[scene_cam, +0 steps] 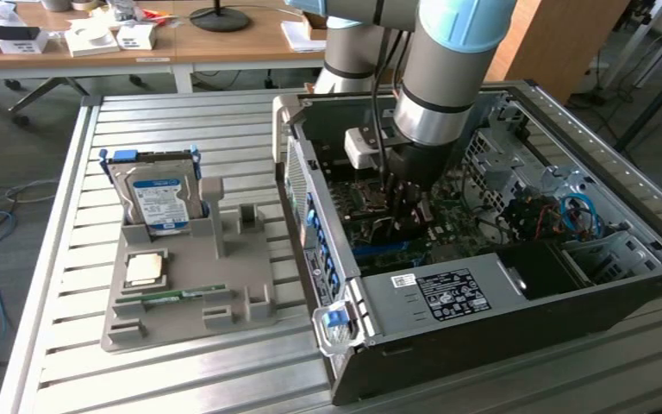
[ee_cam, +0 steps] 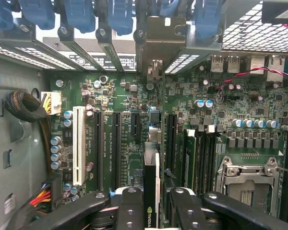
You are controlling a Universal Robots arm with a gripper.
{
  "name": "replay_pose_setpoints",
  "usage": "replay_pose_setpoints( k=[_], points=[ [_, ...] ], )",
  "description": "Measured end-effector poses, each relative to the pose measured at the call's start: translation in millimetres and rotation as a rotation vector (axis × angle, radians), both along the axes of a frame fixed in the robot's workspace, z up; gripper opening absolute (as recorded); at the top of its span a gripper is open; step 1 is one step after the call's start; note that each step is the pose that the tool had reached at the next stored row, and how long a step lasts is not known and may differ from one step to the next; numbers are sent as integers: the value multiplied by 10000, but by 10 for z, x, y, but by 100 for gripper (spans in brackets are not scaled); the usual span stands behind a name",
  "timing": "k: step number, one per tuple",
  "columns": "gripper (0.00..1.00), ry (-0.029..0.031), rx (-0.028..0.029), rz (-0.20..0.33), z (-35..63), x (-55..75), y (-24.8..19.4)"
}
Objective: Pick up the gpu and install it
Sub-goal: 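Insert the gpu into the slot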
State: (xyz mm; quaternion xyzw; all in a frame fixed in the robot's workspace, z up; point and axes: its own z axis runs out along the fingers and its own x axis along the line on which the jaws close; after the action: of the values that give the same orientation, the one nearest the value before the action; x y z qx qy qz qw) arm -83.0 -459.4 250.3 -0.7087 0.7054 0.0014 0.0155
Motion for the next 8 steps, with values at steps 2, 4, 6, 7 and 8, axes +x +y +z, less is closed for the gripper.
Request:
replay_pose_setpoints(
  k=[2,4,6,7,8],
  points=[
    [26,1,-8,-1,1,1,-3],
    [26,-1,-9,-2,0,1,-4],
    [26,-1,-9,-1,0,1,-4],
    [26,0,-10,-1,0,1,-5],
    [26,0,-10,-2,0,2,-5]
  ],
)
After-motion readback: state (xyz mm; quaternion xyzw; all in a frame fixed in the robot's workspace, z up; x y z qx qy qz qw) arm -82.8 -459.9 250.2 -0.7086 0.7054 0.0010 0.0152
